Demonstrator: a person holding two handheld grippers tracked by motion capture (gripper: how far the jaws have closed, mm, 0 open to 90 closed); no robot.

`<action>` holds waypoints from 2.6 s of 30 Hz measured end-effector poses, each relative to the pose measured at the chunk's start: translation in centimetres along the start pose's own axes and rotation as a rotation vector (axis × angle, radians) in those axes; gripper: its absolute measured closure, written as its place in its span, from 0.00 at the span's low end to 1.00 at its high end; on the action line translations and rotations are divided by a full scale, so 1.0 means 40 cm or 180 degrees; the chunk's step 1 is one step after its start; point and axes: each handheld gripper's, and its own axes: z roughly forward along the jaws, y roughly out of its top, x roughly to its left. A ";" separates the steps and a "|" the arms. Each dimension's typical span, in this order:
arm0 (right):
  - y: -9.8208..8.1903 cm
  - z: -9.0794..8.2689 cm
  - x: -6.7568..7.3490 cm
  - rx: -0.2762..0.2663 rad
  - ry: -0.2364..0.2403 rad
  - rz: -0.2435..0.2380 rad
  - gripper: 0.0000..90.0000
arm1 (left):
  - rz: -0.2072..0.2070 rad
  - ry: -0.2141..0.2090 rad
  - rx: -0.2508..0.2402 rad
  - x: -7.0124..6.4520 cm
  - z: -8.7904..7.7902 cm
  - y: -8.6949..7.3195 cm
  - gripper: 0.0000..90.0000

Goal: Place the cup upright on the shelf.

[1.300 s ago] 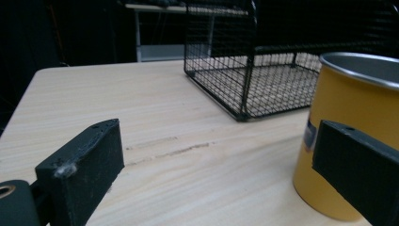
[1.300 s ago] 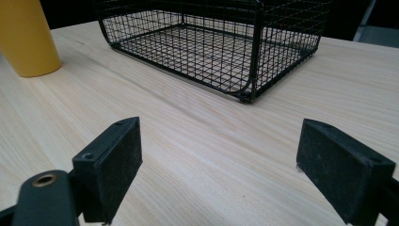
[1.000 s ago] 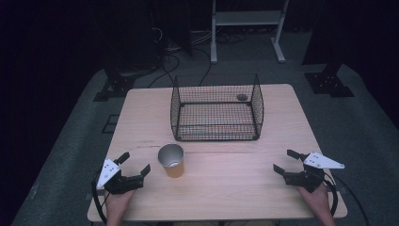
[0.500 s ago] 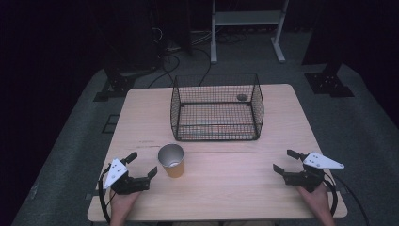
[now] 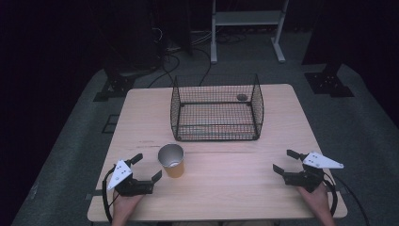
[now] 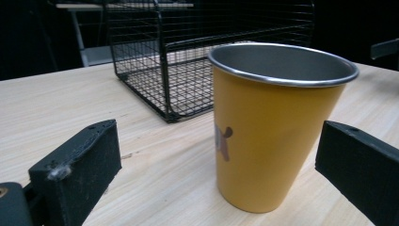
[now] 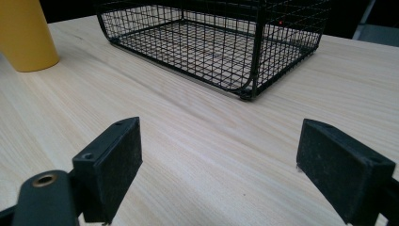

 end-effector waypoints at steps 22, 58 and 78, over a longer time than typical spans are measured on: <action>0.001 0.002 0.002 0.0013 -0.0008 -0.0020 0.15 | 0.0142 -0.0240 0.0137 -0.039 0.044 0.004 0.00; 0.002 0.005 0.003 0.0031 0.0014 -0.0012 0.15 | 0.0104 -0.0259 0.0196 -0.055 0.112 0.025 0.00; 0.002 0.005 0.003 0.0023 0.0031 -0.0006 0.15 | 0.0131 -0.0242 0.0270 -0.065 0.142 0.045 0.14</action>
